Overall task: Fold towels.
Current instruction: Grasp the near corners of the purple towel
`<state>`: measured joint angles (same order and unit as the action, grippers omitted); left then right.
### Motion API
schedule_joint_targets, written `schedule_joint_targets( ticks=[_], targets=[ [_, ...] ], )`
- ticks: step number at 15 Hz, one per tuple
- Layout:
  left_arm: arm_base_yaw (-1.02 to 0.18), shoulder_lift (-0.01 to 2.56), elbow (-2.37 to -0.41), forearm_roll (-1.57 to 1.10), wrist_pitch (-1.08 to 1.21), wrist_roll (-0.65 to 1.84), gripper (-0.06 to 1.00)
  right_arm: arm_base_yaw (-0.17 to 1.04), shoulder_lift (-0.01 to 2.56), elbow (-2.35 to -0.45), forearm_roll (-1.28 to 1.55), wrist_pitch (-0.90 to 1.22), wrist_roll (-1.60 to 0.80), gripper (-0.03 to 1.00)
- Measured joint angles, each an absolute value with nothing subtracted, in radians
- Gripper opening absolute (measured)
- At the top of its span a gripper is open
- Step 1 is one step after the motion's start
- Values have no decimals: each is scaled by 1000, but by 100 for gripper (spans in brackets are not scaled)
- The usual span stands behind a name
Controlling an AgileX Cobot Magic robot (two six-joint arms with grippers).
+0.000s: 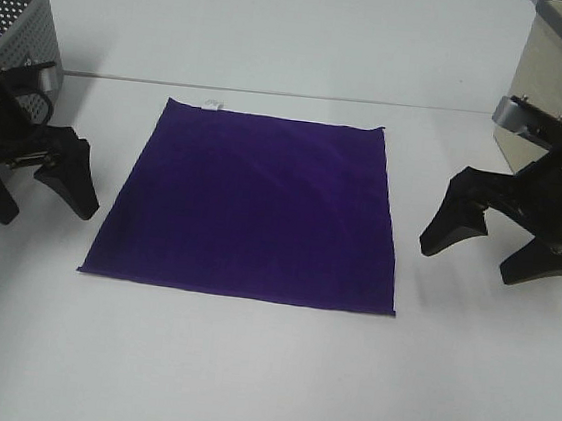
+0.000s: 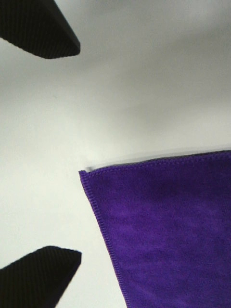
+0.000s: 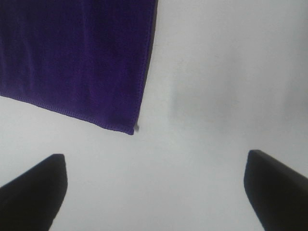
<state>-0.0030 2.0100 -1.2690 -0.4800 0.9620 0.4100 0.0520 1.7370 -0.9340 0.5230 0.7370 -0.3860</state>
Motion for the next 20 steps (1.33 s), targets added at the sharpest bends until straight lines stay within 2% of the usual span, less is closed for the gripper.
schedule_joint_targets(
  ticks=[10,20],
  targets=[
    [5,2102,-1269,-515,956,483,99,52,1926,-940,583,628,-391,96],
    [6,2118,-1277,-539,939,479,99,52,1939,-947,601,618,-391,96]
  ],
)
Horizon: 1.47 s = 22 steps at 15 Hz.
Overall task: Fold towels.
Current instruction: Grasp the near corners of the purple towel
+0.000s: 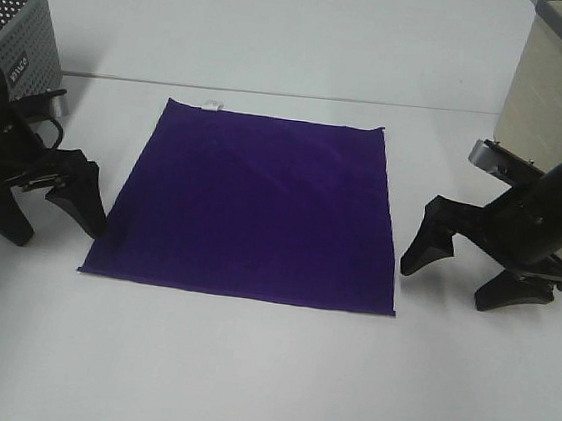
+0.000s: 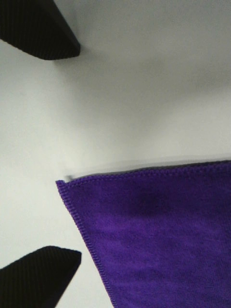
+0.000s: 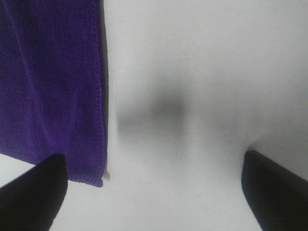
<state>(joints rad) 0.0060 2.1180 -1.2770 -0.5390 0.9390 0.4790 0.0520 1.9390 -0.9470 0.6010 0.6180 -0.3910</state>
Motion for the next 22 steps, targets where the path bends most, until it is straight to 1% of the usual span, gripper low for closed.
schedule_joint_targets(
  ticks=[12,15,17,20,22],
  targets=[
    [6,2118,-1279,-544,936,450,99,52,1939,-947,604,618,-391,96],
    [6,2112,-1279,-510,955,457,99,52,1939,-947,609,618,-391,96],
    [-1,2112,-1279,-498,962,459,99,52,1939,-947,612,618,-391,96],
    [-58,2110,-1279,-461,947,455,97,52,1939,-947,612,618,-391,96],
    [-68,2109,-1279,-455,934,433,97,52,1939,-947,612,619,-391,96]
  ],
)
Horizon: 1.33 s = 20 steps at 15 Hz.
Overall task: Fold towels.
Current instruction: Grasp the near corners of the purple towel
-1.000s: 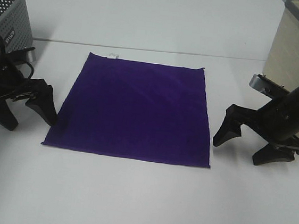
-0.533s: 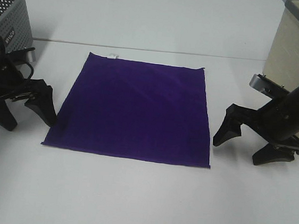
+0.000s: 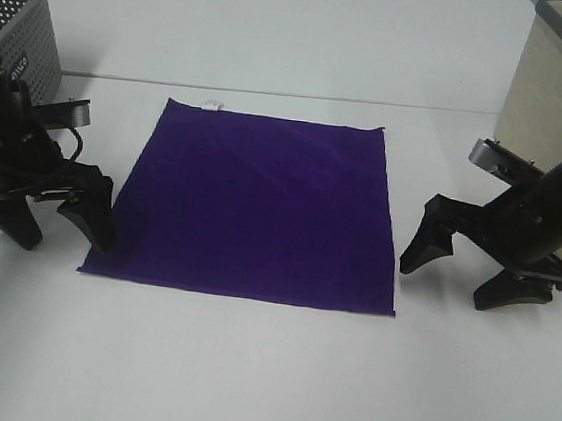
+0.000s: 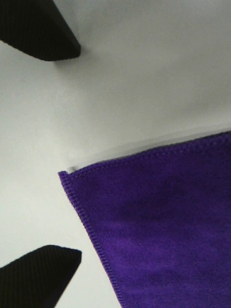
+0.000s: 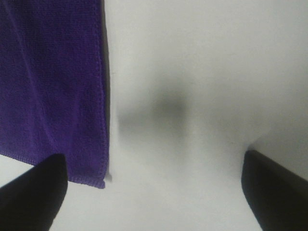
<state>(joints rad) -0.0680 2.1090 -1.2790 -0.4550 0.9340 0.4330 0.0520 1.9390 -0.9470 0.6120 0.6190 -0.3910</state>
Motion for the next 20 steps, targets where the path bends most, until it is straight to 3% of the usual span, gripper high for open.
schedule_joint_targets(
  ticks=[13,18,20],
  targets=[
    [-70,2110,-1279,-445,926,397,97,57,1956,-951,665,633,-392,95],
    [-202,2125,-1282,-522,882,370,94,207,2026,-1031,690,636,-375,92],
    [-257,2136,-1290,-541,868,324,88,262,2058,-1082,672,646,-329,82]
  ],
)
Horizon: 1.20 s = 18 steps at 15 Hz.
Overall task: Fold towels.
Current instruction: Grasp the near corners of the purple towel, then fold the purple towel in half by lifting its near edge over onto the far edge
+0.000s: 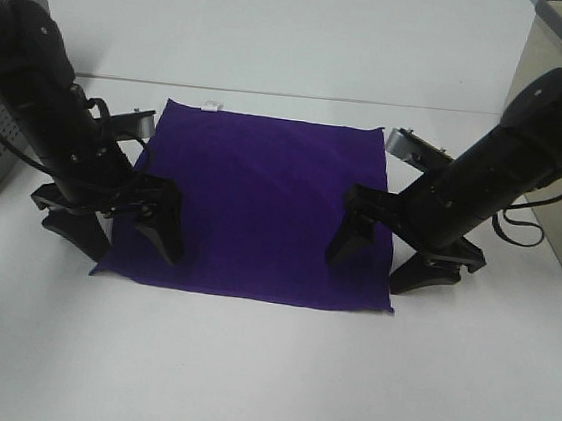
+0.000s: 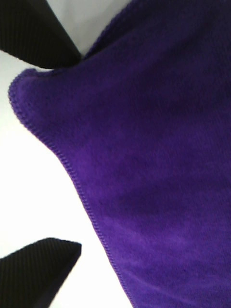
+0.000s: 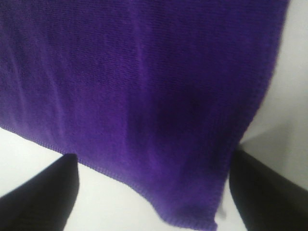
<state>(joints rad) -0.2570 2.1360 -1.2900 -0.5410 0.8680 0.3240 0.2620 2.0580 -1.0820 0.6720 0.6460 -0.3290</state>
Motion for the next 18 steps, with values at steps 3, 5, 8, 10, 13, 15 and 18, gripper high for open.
schedule_joint_targets(
  ticks=[3,5,8,10,13,15,18],
  targets=[
    [-285,2152,-1291,-560,854,259,59,296,2073,-1113,573,647,-231,49],
    [-285,2165,-1291,-562,846,252,29,296,2080,-1113,537,648,-219,26],
    [-285,2173,-1290,-566,849,303,0,296,2082,-1113,528,670,-219,2],
    [-285,2173,-1290,-566,859,326,0,296,2079,-1113,525,684,-219,2],
    [-285,2142,-1239,-541,916,349,0,296,1973,-1091,494,768,-219,2],
    [-288,2068,-1169,-539,913,349,0,303,1869,-1070,502,799,-219,2],
    [-290,1915,-1133,-526,893,349,0,303,1777,-1059,485,805,-219,2]
  ],
)
